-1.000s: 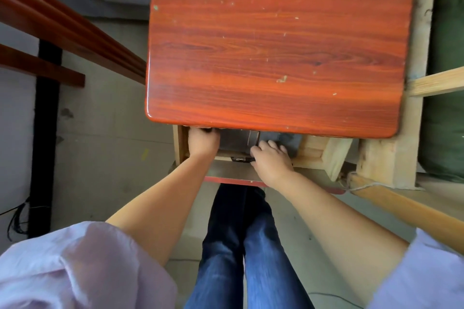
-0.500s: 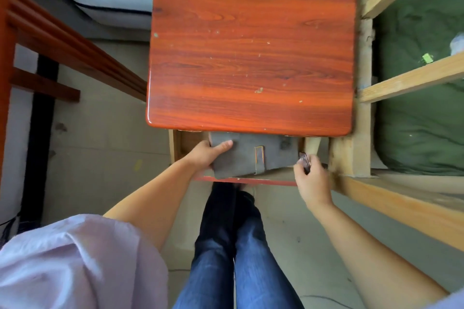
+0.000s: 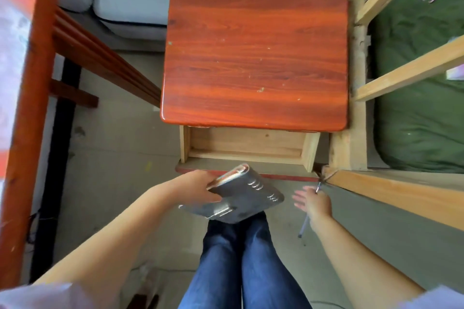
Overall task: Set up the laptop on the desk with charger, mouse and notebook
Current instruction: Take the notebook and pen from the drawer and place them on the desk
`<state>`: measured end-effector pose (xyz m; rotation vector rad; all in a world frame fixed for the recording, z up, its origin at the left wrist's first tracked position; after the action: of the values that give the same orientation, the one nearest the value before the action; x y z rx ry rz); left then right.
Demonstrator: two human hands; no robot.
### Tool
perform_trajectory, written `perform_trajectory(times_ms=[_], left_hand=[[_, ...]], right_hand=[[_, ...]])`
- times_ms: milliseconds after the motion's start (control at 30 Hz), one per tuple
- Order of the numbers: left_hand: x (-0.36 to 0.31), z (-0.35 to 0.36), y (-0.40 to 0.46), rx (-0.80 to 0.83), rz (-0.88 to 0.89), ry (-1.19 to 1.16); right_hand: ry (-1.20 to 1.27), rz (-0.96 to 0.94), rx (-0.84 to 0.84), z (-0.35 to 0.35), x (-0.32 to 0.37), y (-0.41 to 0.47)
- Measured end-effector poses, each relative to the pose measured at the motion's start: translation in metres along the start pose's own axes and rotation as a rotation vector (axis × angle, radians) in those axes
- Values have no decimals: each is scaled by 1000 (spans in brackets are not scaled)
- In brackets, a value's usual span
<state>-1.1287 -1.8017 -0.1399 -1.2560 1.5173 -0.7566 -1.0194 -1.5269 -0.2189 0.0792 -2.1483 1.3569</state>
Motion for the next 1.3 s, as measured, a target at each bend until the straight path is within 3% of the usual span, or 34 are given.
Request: perform_trajectory(times_ms=[100, 233, 400, 600, 700, 1067, 1200, 1300], left_hand=[[-28, 28, 20, 76, 74, 300], [-31, 57, 55, 131, 55, 518], [-27, 55, 60, 96, 6, 442], [-47, 24, 46, -5, 47, 426], [-54, 12, 47, -24, 60, 395], [-34, 10, 53, 5, 131, 461], [-31, -24, 58, -47, 94, 504], [-36, -48, 68, -111, 78, 576]], right_hand=[[156, 149, 62, 33, 13, -2], [269, 233, -12, 54, 21, 0], [465, 258, -111, 55, 25, -8], [637, 155, -59, 52, 63, -25], [584, 171, -105, 51, 81, -27], [634, 246, -19, 60, 81, -33], [702, 277, 37, 82, 107, -33], [749, 272, -20, 96, 133, -24]])
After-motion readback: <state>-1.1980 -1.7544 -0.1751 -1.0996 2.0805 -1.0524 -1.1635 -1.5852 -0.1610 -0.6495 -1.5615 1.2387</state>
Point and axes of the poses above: each hand's wrist, its own y-axis towards the middle knuckle, its own z-axis out of the palm, x = y × z, the point moved 3 cm from there along y, towards the middle knuckle, and after that the axes turned 11 degrees about -z, right-handed, at the moved point
